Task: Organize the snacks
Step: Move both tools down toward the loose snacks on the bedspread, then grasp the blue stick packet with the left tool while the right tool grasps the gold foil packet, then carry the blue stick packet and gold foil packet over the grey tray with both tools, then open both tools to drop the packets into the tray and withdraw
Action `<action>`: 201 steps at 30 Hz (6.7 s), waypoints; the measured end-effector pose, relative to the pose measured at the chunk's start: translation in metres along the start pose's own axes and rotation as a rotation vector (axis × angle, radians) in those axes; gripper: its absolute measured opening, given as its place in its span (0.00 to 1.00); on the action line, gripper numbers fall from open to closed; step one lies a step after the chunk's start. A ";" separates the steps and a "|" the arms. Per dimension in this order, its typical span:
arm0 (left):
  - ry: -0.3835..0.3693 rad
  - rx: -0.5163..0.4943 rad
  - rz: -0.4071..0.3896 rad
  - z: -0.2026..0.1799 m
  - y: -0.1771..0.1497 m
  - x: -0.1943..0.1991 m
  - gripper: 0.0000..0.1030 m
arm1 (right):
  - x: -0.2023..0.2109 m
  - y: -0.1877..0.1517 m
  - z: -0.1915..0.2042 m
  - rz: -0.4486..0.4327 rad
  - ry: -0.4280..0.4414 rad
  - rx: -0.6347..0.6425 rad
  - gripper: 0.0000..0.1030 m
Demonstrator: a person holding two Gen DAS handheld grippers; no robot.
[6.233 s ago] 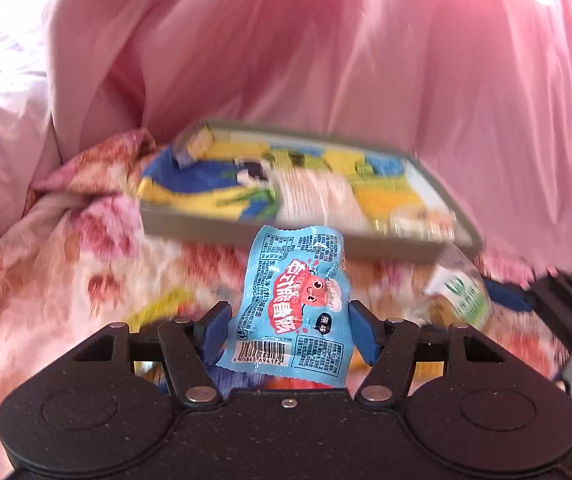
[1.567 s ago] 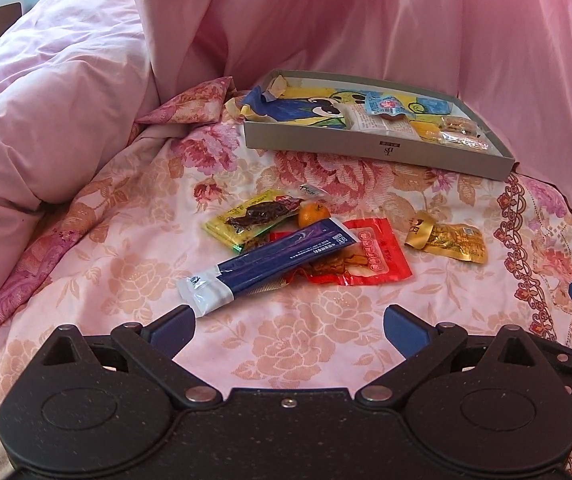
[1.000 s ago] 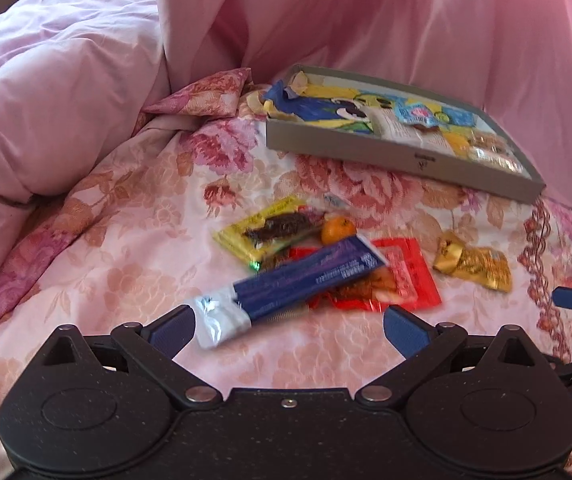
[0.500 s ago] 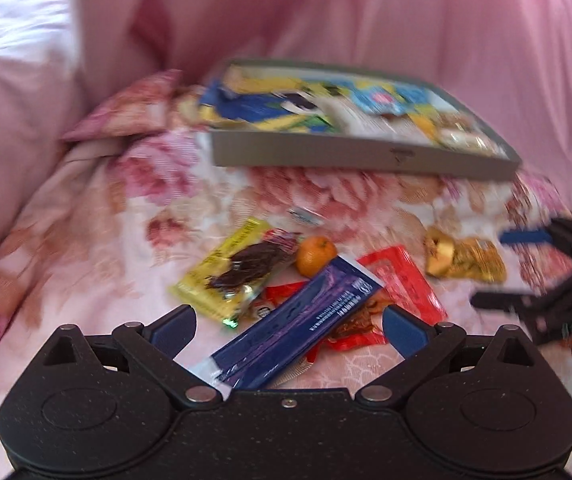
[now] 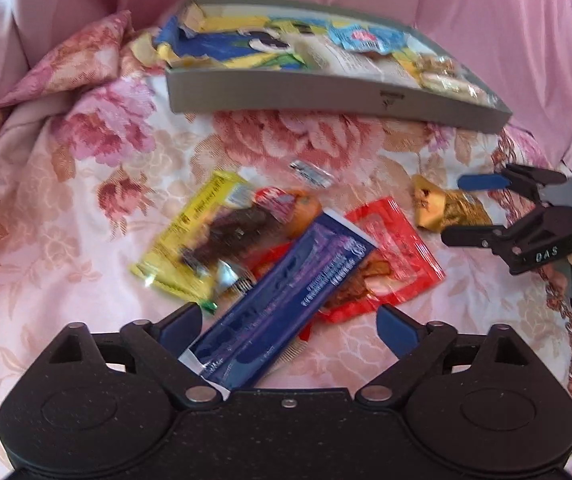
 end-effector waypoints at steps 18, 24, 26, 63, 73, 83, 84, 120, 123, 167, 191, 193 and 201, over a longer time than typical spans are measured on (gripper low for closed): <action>-0.077 0.109 0.067 -0.033 -0.023 0.015 0.84 | 0.002 -0.011 0.039 0.146 -0.003 0.049 0.92; 0.041 0.054 0.070 -0.041 -0.022 0.004 0.78 | -0.005 -0.007 0.033 0.079 -0.112 0.027 0.93; 0.062 0.011 0.056 -0.047 -0.024 0.003 0.78 | -0.009 -0.008 0.028 0.066 -0.123 0.014 0.93; 0.056 0.073 0.138 -0.097 -0.045 0.029 0.55 | 0.040 -0.047 0.090 0.203 -0.095 -0.054 0.68; 0.100 -0.034 0.091 -0.108 -0.043 0.024 0.53 | 0.028 -0.054 0.086 0.161 -0.105 -0.070 0.88; 0.091 -0.024 0.067 -0.107 -0.043 0.029 0.39 | 0.032 -0.055 0.087 0.126 -0.129 -0.086 0.66; 0.093 -0.019 0.065 -0.107 -0.043 0.029 0.38 | 0.032 -0.055 0.087 0.121 -0.134 -0.089 0.62; 0.109 0.013 -0.021 -0.109 -0.046 0.035 0.33 | 0.032 -0.051 0.096 0.087 -0.218 0.025 0.34; 0.107 0.020 -0.024 -0.109 -0.045 0.035 0.33 | 0.037 -0.049 0.087 0.057 -0.216 -0.041 0.33; 0.126 0.250 -0.272 -0.090 0.068 0.065 0.33 | 0.083 0.027 0.097 -0.333 -0.499 0.293 0.20; 0.212 0.248 -0.285 -0.113 0.224 -0.022 0.33 | 0.059 0.083 -0.031 -0.438 -0.522 0.140 0.21; 0.218 0.243 -0.275 -0.114 0.226 -0.027 0.33 | 0.055 0.083 -0.034 -0.429 -0.511 0.131 0.21; 0.226 0.287 -0.226 -0.113 0.228 -0.043 0.33 | 0.052 0.086 -0.043 -0.417 -0.466 0.077 0.25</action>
Point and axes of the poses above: each gripper's, at about its wrist camera, not at the fingertips, and x roughly against the way its jaws point, z to its left, y to its top, the point moved 3 cm from there along -x, roughly the way its jaws point, and after that the axes turned 15 degrees about y, right-handed, at the moved point
